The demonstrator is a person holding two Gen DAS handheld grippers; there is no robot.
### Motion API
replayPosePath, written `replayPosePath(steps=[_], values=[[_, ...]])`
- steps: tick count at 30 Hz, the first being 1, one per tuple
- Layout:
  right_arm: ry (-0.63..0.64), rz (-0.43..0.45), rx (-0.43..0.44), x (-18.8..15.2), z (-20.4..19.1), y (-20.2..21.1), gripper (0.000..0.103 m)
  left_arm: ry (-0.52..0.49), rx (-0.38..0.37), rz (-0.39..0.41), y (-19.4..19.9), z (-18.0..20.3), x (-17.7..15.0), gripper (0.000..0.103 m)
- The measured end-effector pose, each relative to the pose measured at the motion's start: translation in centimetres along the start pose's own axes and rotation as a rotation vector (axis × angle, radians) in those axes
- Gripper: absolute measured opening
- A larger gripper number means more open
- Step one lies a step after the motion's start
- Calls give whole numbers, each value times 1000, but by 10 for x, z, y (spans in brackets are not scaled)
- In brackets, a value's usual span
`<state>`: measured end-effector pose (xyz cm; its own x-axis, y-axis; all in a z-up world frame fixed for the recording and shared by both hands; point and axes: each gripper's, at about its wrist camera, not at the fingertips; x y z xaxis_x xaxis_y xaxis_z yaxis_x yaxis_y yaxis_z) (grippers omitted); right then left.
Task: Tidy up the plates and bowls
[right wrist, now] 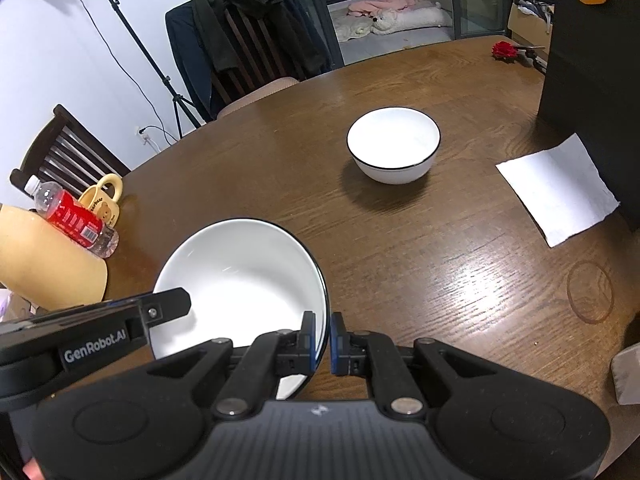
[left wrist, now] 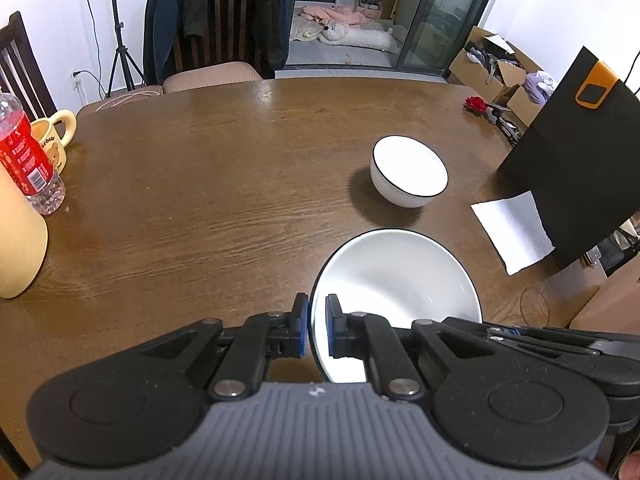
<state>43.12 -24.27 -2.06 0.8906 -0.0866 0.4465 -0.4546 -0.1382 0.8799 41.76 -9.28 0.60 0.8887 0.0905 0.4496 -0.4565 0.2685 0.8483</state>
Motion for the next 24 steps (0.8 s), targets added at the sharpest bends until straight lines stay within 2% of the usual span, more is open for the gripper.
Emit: replayPosePath(steps=[14,24], values=[[0,5,-3,-14,7,10,7,-2,-2,1,3,3,-5,9],[-4,10,-8,-31,14,19,7,-13,-6,3,12,19,-27,9]])
Point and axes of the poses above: each gripper's, at about its wrist camera, not at the fingertips, and y roughly against the way its jaws point, z to its right, x to its top, and after that the axes turned 13 degrees about y, right-handed
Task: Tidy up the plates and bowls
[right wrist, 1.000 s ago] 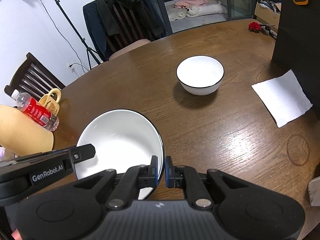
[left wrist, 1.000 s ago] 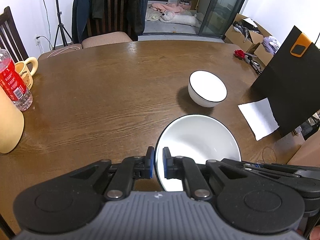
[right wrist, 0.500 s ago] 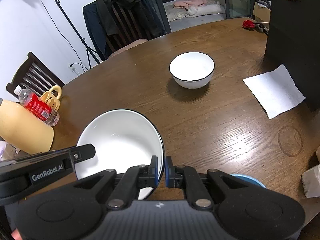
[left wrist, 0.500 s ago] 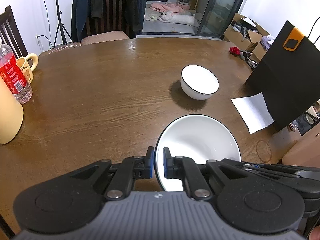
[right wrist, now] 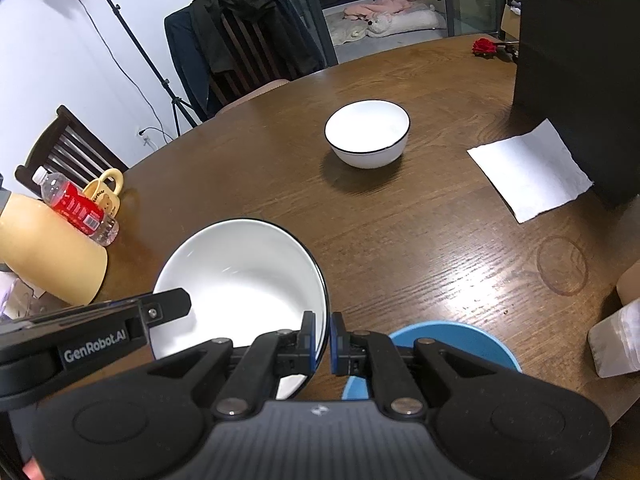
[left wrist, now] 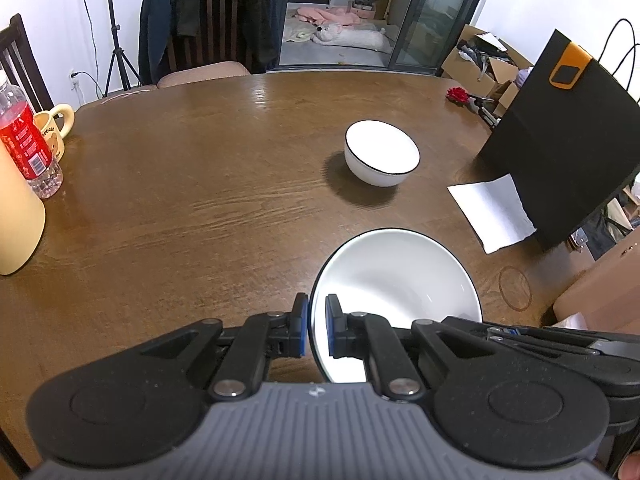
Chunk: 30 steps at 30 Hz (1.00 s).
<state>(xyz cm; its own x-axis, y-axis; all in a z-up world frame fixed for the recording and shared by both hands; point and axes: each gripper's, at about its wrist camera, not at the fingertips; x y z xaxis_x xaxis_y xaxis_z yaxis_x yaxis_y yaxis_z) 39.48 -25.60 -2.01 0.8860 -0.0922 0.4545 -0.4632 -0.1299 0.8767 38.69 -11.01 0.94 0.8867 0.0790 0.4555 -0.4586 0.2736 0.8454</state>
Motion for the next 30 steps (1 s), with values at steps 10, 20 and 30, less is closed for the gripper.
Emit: replayPosePath(steps=[10,20,30], values=[[-10,5,-15,-18,12,14,7,-14,-17,-5,6,8,-14,9],[-38,18,-39,-35,32,30,7,-49,-43,-13,9,29,-29,9],[-67,18,-63,-52,50,37,7,-76,-62,-31,5,45,-43,9]])
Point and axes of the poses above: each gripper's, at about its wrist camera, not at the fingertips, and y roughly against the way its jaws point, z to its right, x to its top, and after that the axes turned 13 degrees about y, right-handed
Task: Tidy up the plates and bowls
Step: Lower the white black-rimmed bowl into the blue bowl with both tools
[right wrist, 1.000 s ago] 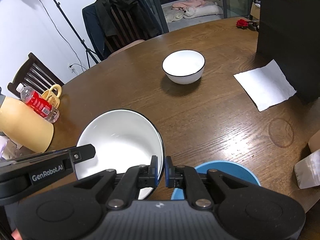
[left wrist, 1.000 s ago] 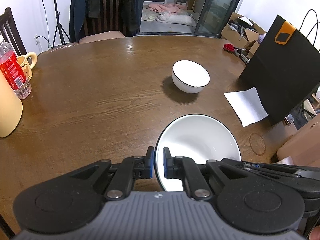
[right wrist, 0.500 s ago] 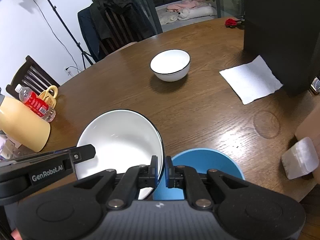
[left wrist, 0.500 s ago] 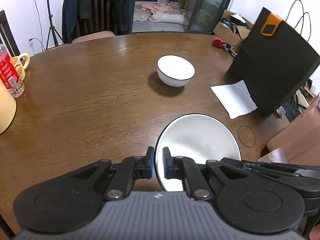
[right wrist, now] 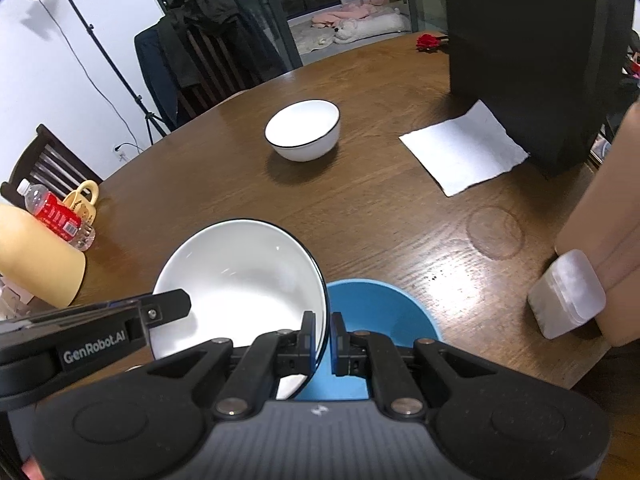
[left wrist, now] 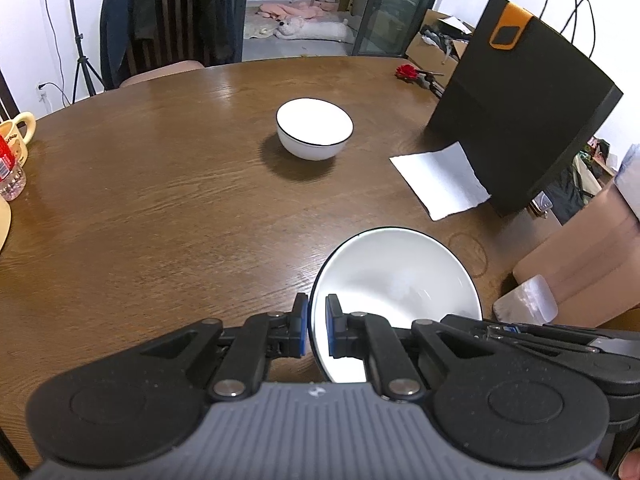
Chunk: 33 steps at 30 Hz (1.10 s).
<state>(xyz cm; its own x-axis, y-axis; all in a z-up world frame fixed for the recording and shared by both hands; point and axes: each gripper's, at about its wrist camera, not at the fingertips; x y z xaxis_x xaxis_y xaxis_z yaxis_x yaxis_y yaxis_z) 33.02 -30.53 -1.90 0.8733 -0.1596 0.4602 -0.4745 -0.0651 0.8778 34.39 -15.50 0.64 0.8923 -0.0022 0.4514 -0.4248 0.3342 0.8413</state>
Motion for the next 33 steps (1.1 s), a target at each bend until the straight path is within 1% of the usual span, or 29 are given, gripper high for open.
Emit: replayPosePath(steps=[19,33], values=[[-53,-3,-35,-22,29,7,7,-43,-29,-32,-13,27,-15,9],[-71,-25,-45,-34,43,-1,7,-53,-30,-63,-27,35,-23,9]])
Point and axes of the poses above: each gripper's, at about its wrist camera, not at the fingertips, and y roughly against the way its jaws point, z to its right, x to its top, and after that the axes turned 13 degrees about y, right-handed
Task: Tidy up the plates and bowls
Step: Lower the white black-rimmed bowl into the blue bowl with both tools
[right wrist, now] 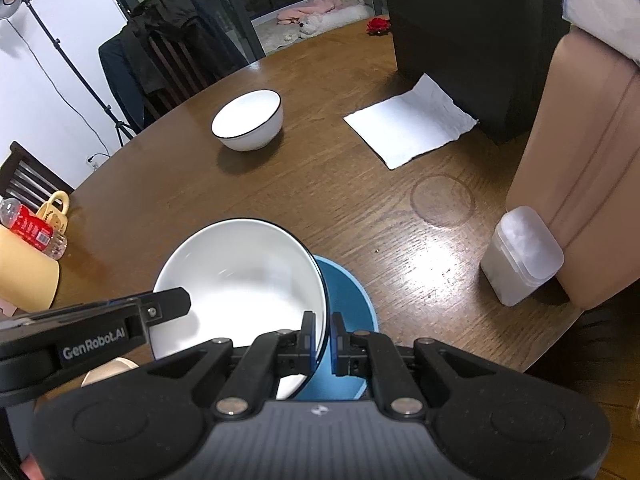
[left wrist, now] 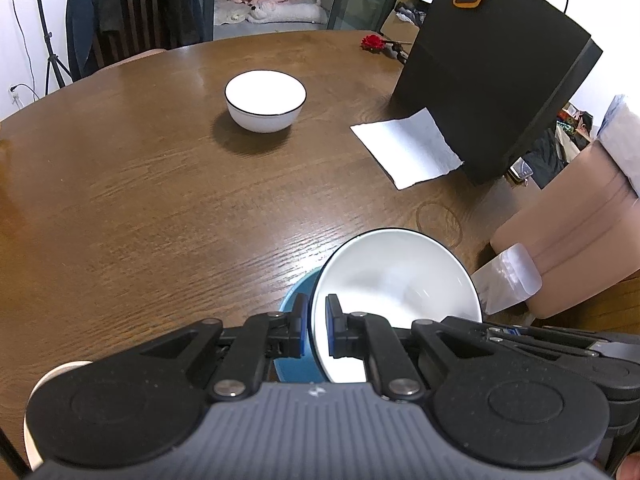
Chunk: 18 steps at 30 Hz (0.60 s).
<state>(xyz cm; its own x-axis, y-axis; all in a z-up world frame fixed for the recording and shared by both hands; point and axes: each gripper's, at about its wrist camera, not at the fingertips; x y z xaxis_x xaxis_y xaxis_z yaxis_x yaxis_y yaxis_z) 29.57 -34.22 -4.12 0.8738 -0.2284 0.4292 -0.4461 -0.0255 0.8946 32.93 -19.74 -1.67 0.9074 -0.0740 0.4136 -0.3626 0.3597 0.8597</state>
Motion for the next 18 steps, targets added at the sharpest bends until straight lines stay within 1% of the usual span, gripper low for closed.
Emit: replayPosePath(steps=[18], values=[[1,-50,-6,-8,7,-23,7,-2,15,-52,-28,-2,-7,9]])
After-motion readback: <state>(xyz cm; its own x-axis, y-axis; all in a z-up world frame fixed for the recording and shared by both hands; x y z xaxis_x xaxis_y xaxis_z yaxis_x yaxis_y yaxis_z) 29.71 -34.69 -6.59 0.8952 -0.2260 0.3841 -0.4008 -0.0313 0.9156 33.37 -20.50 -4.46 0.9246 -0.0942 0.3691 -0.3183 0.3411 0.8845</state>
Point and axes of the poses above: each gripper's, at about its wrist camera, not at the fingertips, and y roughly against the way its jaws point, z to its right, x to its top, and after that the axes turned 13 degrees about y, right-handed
